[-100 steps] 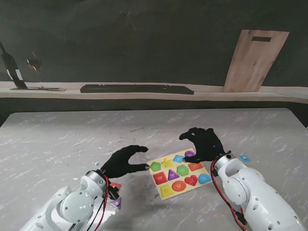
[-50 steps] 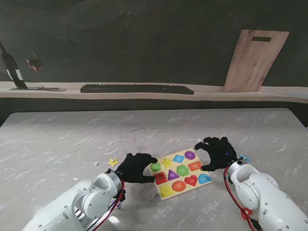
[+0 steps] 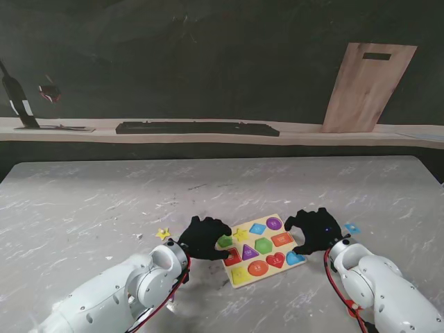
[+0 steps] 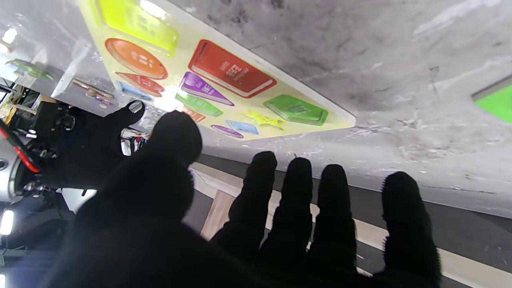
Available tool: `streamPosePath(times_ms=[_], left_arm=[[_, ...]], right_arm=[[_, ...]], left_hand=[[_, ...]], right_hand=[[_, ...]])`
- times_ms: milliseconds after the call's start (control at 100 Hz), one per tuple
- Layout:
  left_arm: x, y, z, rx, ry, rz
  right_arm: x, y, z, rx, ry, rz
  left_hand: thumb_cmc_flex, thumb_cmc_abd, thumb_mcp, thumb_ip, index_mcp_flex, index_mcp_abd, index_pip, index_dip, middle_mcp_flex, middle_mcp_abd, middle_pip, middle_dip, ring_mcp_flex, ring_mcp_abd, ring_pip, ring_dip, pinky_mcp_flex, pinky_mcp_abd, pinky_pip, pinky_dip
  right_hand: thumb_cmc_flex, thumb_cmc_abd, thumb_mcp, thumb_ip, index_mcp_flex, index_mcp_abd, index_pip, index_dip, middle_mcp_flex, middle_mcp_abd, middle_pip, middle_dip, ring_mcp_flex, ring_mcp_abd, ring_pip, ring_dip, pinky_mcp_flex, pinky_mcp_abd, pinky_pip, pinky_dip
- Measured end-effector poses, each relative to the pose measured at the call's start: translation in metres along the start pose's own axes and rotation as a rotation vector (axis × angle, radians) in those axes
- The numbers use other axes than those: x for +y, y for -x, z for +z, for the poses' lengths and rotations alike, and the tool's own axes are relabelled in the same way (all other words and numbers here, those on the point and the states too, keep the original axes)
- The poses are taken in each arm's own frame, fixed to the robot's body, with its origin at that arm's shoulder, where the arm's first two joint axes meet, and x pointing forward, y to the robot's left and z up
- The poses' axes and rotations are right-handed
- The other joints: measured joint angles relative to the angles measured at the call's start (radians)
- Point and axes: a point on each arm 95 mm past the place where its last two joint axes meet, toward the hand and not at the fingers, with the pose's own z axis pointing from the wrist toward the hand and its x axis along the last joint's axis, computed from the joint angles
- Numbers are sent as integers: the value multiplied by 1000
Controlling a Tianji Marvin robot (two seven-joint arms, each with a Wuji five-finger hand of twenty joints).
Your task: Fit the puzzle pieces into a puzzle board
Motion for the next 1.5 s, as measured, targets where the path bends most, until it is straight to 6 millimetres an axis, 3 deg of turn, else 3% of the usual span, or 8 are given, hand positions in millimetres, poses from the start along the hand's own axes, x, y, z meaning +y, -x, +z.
streamPosePath(times_ms=[340, 380, 420, 460, 550, 680, 1110, 1500], left_arm=[[10, 1, 14, 15, 42, 109], [11, 2, 16, 15, 51, 125], [12, 3, 18, 12, 57, 137], [12, 4, 20, 8, 62, 148], [12, 5, 24, 1, 81, 176], [9, 4, 29, -22, 117, 222], [-11, 13, 21, 18, 225, 362], [-19, 27, 7, 20, 271, 393]], right_arm=[[-10, -3, -2, 27, 24, 9], [-11, -4, -2, 34, 25, 7], [-12, -5, -1, 40, 24, 4], [-13, -6, 0, 45, 19, -2], [-14, -8, 1, 52, 14, -7], [-13, -9, 2, 59, -2, 4], [-5, -40, 0, 186, -54, 44], [-4, -62, 2, 236, -62, 117]], left_hand=[[0, -12, 59, 0, 53, -16, 157, 71, 52, 0, 95, 107, 1, 4, 123, 111, 59, 0, 67, 72], [0, -12, 59, 0, 53, -16, 161, 71, 52, 0, 103, 112, 2, 4, 128, 113, 61, -1, 68, 81], [0, -12, 59, 0, 53, -16, 163, 71, 52, 0, 104, 116, 2, 4, 136, 122, 65, -1, 70, 82], [0, -12, 59, 0, 53, -16, 163, 71, 52, 0, 104, 118, 2, 4, 139, 123, 65, -1, 72, 90], [0, -12, 59, 0, 52, -16, 164, 73, 53, 0, 105, 122, 2, 4, 140, 125, 71, -1, 75, 95], [0, -20, 68, 0, 42, -18, 206, 103, 59, 0, 128, 143, 2, 6, 150, 135, 75, -1, 78, 106], [65, -86, 123, -31, 92, -55, 211, 31, 96, 0, 118, 143, 35, 7, 153, 147, 85, -1, 79, 119], [104, -87, 69, -31, 98, -88, 193, -6, 125, 0, 103, 130, 44, 7, 149, 147, 85, -2, 79, 119]], right_hand=[[69, 6, -44, 15, 183, -35, 64, 24, 186, -52, 75, 37, 93, -26, 148, 101, 58, 0, 55, 78], [51, -8, 28, 0, 207, -36, 68, 24, 214, -62, 84, 41, 98, -28, 165, 110, 65, 0, 62, 88], [13, -70, 248, -3, 234, -36, 74, 24, 247, -72, 85, 43, 115, -37, 182, 121, 70, 0, 63, 99], [-24, -110, 383, -25, 248, -35, 78, 13, 270, -79, 88, 47, 129, -38, 197, 126, 79, 0, 70, 102], [-37, -141, 469, -133, 259, -33, 133, -91, 337, -99, 98, 49, 140, -38, 225, 144, 92, 0, 78, 110], [-30, -164, 478, -177, 275, -5, 182, -151, 393, -113, 101, 49, 181, -38, 254, 158, 104, 0, 84, 112], [-29, -172, 478, -179, 288, 68, 263, -173, 414, -109, 114, 58, 195, -38, 261, 163, 114, 0, 93, 113], [-36, -173, 478, -205, 319, 71, 281, -172, 432, -110, 161, 76, 223, 73, 333, 197, 114, 0, 93, 113]])
